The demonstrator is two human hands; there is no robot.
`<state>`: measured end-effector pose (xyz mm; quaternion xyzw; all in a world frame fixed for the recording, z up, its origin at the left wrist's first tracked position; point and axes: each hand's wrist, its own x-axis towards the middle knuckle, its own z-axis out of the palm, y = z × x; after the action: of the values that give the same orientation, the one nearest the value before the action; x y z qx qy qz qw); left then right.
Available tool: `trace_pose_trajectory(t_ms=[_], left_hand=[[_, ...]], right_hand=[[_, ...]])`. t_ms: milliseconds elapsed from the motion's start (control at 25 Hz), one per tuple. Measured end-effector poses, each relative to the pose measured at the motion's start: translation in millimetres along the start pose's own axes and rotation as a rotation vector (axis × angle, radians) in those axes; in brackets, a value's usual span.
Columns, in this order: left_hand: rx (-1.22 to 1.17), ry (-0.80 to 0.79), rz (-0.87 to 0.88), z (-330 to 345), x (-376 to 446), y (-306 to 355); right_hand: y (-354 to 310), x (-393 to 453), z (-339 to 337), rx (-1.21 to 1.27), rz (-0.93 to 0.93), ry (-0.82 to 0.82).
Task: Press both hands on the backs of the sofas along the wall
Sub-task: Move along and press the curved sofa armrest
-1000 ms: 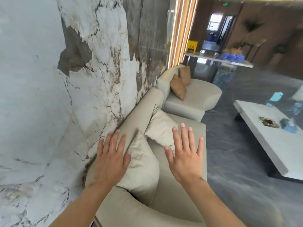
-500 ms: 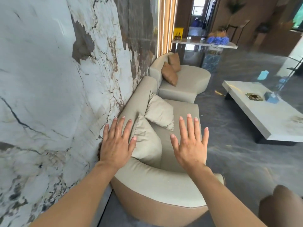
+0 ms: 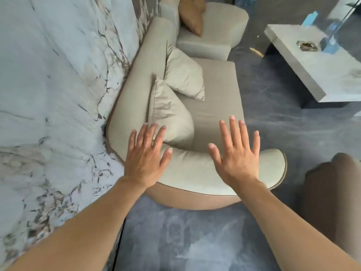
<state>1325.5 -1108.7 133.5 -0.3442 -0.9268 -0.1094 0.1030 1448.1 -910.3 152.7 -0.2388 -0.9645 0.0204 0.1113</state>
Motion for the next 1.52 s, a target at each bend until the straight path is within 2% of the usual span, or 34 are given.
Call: trace_pose_trajectory(t_ms=[160, 320, 440, 560, 760, 1520], left_hand=[[-0.021, -0.1, 0.035, 89, -18, -1], [-0.027, -0.175, 0.053, 149, -30, -2], [0.011, -0.172, 0.075, 180, -36, -6], [0.035, -0.097, 0.095, 188, -35, -6], [0.014, -0.025, 0.083, 192, -33, -7], [0.012, 0.013, 0.043, 224, 78, -14]], right_hand=[[17, -34, 102, -0.013, 0.024, -0.147], [28, -55, 169, 0.005, 0.029, -0.234], [28, -60, 198, 0.026, 0.01, -0.167], [29, -60, 206, 0.022, 0.002, -0.006], [34, -56, 212, -0.001, -0.048, 0.142], [54, 60, 234, -0.021, -0.061, 0.152]])
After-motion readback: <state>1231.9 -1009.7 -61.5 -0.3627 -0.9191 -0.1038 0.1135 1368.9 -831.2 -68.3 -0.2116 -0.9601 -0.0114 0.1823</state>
